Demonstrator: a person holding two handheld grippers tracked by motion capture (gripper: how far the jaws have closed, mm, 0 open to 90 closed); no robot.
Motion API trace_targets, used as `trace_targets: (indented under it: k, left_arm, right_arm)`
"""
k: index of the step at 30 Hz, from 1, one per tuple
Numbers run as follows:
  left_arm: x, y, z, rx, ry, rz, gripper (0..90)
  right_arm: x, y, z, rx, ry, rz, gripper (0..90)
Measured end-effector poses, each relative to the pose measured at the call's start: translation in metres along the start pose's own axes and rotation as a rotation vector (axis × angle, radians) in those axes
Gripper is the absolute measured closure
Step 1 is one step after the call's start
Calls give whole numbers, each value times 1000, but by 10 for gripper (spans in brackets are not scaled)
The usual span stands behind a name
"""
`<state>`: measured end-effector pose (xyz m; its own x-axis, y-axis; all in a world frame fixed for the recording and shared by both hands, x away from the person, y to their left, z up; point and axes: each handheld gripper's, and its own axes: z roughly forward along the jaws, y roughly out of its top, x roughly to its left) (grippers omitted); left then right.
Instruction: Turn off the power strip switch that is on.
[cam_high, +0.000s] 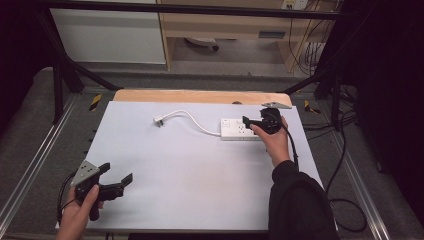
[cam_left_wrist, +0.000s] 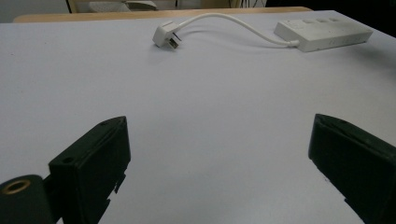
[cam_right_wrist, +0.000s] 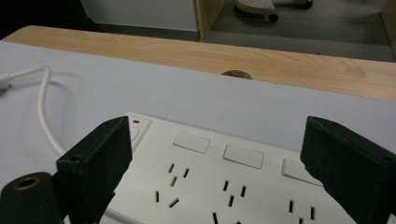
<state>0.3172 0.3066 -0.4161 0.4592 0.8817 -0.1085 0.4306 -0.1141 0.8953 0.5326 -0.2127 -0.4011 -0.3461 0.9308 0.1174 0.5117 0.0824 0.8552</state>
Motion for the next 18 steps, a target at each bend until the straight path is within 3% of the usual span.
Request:
trace_targets:
  k: [18]
  left_arm:
    - [0, 0, 0, 0, 0, 0, 54]
  right_arm:
    - [2, 12, -30, -36, 29, -2, 34]
